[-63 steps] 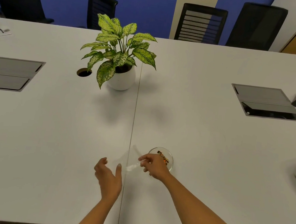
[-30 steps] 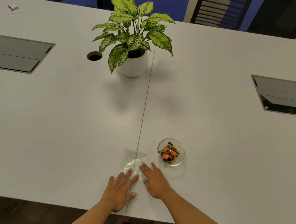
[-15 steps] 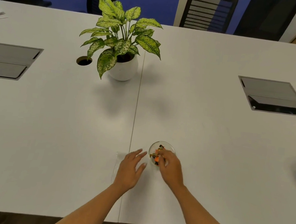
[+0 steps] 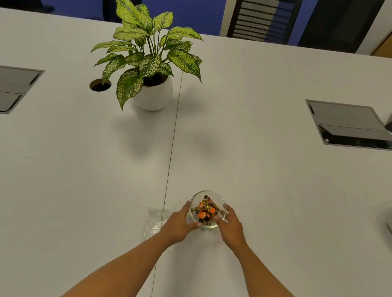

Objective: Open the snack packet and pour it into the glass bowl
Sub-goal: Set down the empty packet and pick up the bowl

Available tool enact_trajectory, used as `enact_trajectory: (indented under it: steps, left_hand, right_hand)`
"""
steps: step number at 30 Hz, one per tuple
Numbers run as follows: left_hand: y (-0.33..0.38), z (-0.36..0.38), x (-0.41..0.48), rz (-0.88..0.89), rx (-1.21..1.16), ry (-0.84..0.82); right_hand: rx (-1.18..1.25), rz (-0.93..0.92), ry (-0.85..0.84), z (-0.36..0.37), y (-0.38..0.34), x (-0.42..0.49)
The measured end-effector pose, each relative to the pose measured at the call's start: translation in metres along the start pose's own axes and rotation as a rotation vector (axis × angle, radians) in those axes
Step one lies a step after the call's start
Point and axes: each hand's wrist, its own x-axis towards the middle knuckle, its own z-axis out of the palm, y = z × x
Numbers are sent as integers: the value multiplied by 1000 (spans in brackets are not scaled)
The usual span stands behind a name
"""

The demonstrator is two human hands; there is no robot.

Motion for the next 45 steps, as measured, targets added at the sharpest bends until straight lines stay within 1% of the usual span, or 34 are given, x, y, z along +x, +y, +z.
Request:
enact_trajectory:
  steps: [3, 6, 9, 13, 16, 20, 24, 31, 37, 39, 45]
  left_hand:
    - [-2, 0, -1, 63, -100, 61]
    - [-3, -4, -1, 107, -192, 146]
    - [-2, -14, 0, 132, -247, 174]
    - [11, -34, 3, 177, -254, 199]
    - [31, -50, 5, 228, -263, 232]
    - [65, -68, 14, 316, -264, 289]
    - [96, -88, 44, 338, -311, 308]
    - [147, -128, 121, 319, -326, 298]
    - [182, -156, 198, 267, -317, 351]
    - [188, -164, 223, 248, -311, 375]
    - [187, -179, 285, 114, -356, 409]
  right_hand:
    - [64, 63, 61, 6, -5, 1]
    - [95, 86, 94, 12, -12, 3]
    - [158, 103, 127, 14, -19, 4]
    - [249, 71, 145, 10, -41, 6]
    - [333, 24, 231, 4, -68, 6]
    - [381, -52, 355, -4, -101, 12]
    - [408, -113, 385, -18, -139, 37]
    - [434, -147, 257, -48, -202, 112]
    - [369, -184, 108, -53, -238, 195]
    - [358, -170, 50, -51, -246, 225]
    - [497, -103, -115, -39, -252, 292]
